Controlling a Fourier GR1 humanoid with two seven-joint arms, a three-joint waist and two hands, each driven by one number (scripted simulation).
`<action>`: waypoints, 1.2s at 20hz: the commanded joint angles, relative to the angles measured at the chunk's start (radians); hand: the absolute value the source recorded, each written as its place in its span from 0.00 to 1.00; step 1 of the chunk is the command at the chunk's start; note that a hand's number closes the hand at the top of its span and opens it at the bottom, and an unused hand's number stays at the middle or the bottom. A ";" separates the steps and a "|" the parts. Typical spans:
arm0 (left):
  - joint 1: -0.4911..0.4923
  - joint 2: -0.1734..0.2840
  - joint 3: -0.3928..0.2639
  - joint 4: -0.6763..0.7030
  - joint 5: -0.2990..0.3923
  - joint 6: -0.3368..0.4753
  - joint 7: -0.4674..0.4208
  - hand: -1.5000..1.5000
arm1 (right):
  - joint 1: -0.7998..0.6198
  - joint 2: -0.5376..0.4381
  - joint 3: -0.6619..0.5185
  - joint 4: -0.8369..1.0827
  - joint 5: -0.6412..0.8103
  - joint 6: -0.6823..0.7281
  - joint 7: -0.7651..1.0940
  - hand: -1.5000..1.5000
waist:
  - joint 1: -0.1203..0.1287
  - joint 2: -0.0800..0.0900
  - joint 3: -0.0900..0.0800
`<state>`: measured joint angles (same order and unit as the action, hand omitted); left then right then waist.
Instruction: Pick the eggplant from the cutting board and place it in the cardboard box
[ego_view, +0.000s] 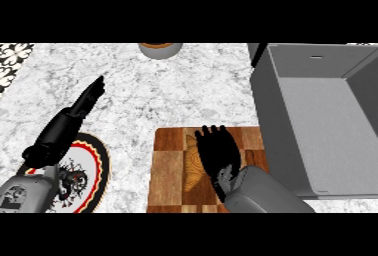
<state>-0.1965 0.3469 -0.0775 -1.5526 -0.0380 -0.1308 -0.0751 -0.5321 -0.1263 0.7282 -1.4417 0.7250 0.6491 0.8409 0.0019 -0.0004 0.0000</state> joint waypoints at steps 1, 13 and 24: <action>-0.097 -0.004 0.036 0.053 0.005 -0.028 0.034 0.50 | -0.017 0.005 -0.029 0.110 0.063 -0.012 -0.053 0.00 | -0.001 0.002 0.000; 0.015 -0.077 0.027 -0.021 -0.080 -0.027 0.018 0.50 | 0.095 0.012 -0.089 0.166 0.212 -0.046 -0.168 0.00 | 0.001 0.001 0.000; -0.060 -0.064 0.090 0.024 -0.053 -0.080 0.030 0.50 | 0.065 -0.031 -0.036 0.231 0.362 -0.258 -0.459 1.00 | 0.002 0.001 0.000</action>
<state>-0.2270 0.2843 -0.0049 -1.5369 -0.0971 -0.1973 -0.0645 -0.4669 -0.1509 0.6881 -1.2915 1.0210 0.5007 0.4652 0.0014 -0.0087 -0.0067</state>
